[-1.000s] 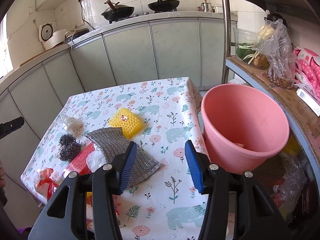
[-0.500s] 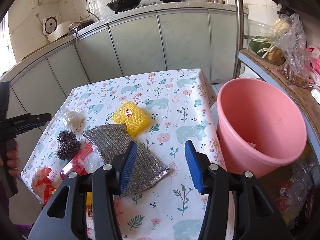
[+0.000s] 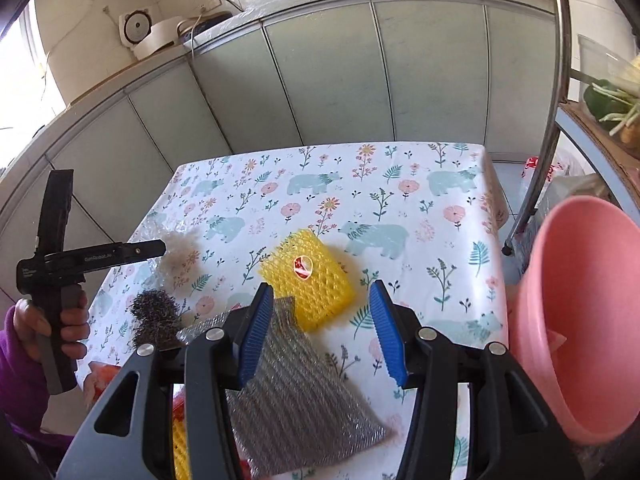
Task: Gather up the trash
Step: 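Grasp the yellow mesh sponge with the right gripper while the left grasps the clear plastic bag, then carry the yellow sponge and clear bag with both grippers over the pink bucket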
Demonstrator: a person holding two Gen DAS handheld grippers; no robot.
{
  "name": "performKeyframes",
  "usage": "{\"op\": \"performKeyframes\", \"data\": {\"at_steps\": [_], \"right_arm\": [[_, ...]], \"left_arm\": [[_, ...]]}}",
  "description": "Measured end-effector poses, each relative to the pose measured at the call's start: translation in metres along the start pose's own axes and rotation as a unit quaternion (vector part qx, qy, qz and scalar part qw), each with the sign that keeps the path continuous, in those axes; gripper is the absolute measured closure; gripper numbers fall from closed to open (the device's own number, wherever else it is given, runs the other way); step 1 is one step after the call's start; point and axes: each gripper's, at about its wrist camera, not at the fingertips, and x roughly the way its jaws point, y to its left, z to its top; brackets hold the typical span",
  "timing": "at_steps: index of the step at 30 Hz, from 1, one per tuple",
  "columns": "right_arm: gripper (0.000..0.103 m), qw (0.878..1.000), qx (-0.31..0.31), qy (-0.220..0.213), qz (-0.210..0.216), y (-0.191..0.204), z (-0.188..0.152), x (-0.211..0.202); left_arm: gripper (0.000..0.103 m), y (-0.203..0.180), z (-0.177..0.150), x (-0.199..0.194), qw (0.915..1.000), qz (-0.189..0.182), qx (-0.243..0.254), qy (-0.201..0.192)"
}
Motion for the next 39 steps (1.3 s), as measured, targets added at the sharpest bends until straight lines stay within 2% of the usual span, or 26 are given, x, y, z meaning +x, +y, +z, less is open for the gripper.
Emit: {"op": "performKeyframes", "data": {"at_steps": [4, 11, 12, 13, 15, 16, 18, 27, 39], "right_arm": [[0.052, 0.999, 0.006, 0.033, 0.009, -0.005, 0.010, 0.031], [0.054, 0.997, -0.005, 0.074, 0.012, -0.006, 0.008, 0.060], [0.059, 0.997, -0.009, 0.077, 0.012, -0.004, 0.007, 0.062], [0.069, 0.997, -0.015, 0.080, 0.009, -0.002, 0.006, 0.065], [0.078, 0.997, -0.021, 0.080, 0.004, 0.000, 0.005, 0.066], [0.087, 0.997, -0.019, 0.077, 0.004, -0.001, 0.005, 0.065], [0.091, 0.998, -0.012, 0.067, 0.008, -0.002, 0.005, 0.060], [0.092, 0.999, 0.025, -0.021, 0.016, -0.009, 0.009, 0.000], [0.092, 0.987, 0.081, -0.136, 0.007, -0.032, 0.001, -0.088]], "left_arm": [[0.066, -0.003, 0.001, -0.004, 0.9997, 0.001, 0.018, -0.015], [0.070, -0.008, 0.002, -0.017, 0.9984, 0.004, 0.041, -0.040], [0.070, -0.009, 0.002, -0.020, 0.9981, 0.004, 0.043, -0.043], [0.070, -0.009, 0.002, -0.023, 0.9980, 0.003, 0.043, -0.047], [0.071, -0.009, 0.002, -0.030, 0.9976, 0.000, 0.043, -0.054], [0.071, -0.010, 0.002, -0.034, 0.9974, -0.001, 0.043, -0.058], [0.071, -0.012, 0.001, -0.042, 0.9966, -0.004, 0.047, -0.068], [0.071, -0.028, -0.002, -0.095, 0.9893, -0.020, 0.067, -0.128], [0.071, -0.104, -0.016, -0.141, 0.9725, -0.072, 0.130, -0.179]]}}
